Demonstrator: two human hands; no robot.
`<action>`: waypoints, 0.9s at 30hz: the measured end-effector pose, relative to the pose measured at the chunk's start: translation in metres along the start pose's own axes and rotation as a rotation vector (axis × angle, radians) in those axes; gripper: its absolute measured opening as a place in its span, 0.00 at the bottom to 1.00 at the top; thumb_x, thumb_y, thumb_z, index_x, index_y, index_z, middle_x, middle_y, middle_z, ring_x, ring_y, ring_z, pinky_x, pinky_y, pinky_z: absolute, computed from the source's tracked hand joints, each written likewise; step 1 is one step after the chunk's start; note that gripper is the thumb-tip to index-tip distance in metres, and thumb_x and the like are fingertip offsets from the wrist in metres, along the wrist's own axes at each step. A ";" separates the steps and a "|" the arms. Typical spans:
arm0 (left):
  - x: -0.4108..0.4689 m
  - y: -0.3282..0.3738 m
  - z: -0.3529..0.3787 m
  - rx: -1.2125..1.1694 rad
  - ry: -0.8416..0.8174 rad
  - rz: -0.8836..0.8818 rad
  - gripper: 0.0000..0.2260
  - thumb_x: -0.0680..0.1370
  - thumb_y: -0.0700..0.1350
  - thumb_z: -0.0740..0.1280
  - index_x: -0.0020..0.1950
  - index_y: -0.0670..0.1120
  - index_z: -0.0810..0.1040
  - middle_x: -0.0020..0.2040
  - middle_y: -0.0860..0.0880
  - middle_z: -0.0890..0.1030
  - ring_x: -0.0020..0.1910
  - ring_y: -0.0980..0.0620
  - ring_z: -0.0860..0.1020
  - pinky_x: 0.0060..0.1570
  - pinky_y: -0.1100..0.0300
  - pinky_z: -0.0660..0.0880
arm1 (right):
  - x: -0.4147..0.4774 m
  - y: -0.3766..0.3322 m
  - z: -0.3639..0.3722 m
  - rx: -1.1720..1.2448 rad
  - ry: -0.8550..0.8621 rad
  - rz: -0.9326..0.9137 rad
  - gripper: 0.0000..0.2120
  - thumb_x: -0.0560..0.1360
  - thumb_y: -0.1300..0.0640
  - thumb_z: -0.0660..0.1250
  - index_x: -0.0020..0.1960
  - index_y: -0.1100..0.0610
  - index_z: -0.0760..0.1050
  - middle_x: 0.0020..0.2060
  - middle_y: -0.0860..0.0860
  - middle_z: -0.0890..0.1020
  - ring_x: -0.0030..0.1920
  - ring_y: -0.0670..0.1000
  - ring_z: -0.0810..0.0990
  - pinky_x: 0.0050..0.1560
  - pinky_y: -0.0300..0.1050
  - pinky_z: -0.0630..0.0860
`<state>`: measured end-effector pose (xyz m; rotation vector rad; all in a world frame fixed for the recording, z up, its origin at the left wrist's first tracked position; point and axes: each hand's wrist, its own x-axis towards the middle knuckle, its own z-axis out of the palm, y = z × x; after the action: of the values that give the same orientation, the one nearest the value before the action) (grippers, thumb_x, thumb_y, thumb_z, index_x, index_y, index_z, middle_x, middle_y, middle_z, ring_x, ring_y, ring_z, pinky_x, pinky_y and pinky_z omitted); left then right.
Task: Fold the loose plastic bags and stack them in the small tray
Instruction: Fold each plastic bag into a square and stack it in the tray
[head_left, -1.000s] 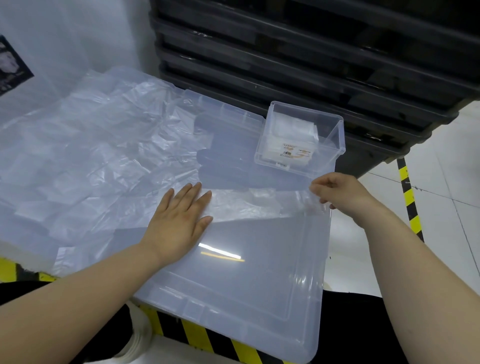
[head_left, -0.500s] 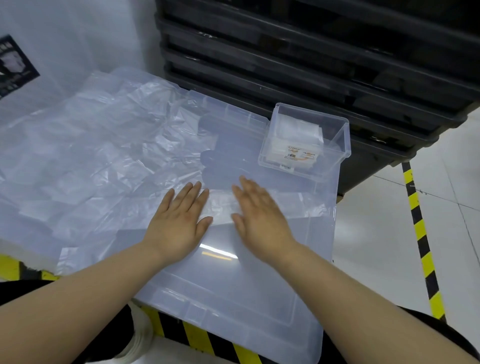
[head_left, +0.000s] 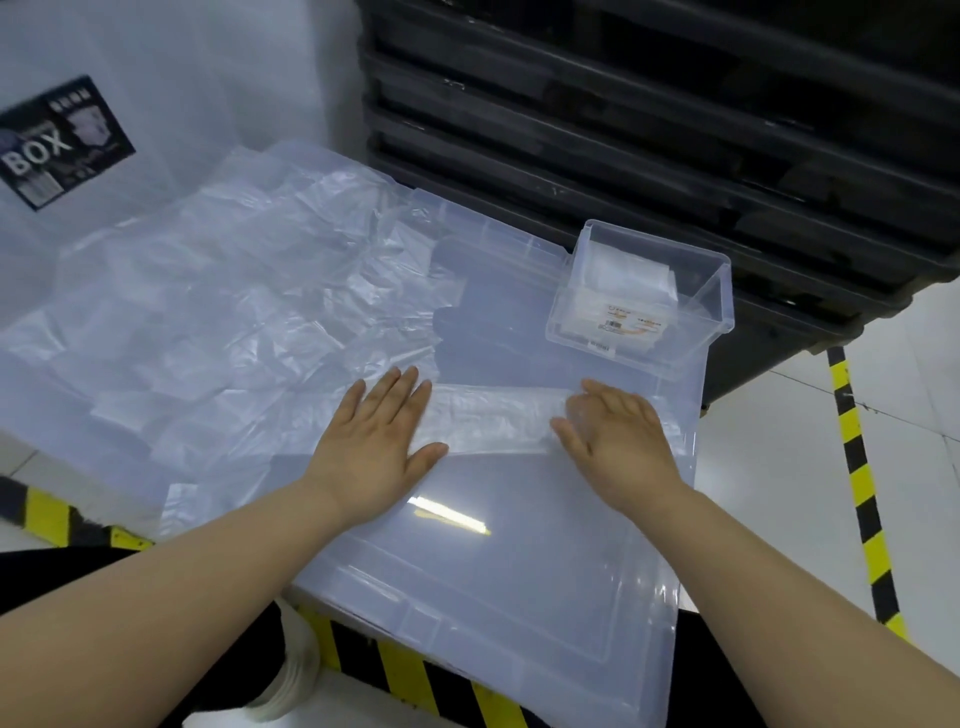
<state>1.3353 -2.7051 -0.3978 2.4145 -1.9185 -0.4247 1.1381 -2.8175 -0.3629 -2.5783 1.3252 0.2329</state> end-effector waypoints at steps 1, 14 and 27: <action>0.000 -0.001 0.000 -0.015 0.001 0.009 0.61 0.47 0.68 0.11 0.76 0.47 0.41 0.77 0.50 0.41 0.75 0.54 0.39 0.65 0.61 0.28 | 0.003 -0.005 -0.005 0.019 0.081 -0.023 0.20 0.81 0.48 0.51 0.67 0.55 0.67 0.71 0.50 0.63 0.71 0.50 0.59 0.67 0.38 0.46; -0.008 -0.008 -0.015 -0.133 0.040 0.051 0.49 0.56 0.70 0.36 0.76 0.51 0.46 0.76 0.53 0.50 0.75 0.56 0.47 0.67 0.63 0.34 | 0.051 -0.064 -0.028 -0.104 -0.254 -0.192 0.21 0.74 0.50 0.65 0.64 0.54 0.65 0.56 0.50 0.76 0.59 0.52 0.71 0.57 0.43 0.58; -0.004 -0.014 -0.018 -0.262 0.585 0.171 0.24 0.73 0.55 0.58 0.64 0.43 0.69 0.63 0.42 0.73 0.61 0.48 0.66 0.66 0.56 0.53 | 0.026 -0.046 -0.026 0.689 -0.335 -0.025 0.13 0.73 0.61 0.69 0.33 0.56 0.68 0.28 0.48 0.68 0.29 0.44 0.65 0.25 0.27 0.62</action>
<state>1.3520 -2.7001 -0.3821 1.9071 -1.6606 0.0416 1.1915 -2.8196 -0.3379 -1.8798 1.0172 0.1564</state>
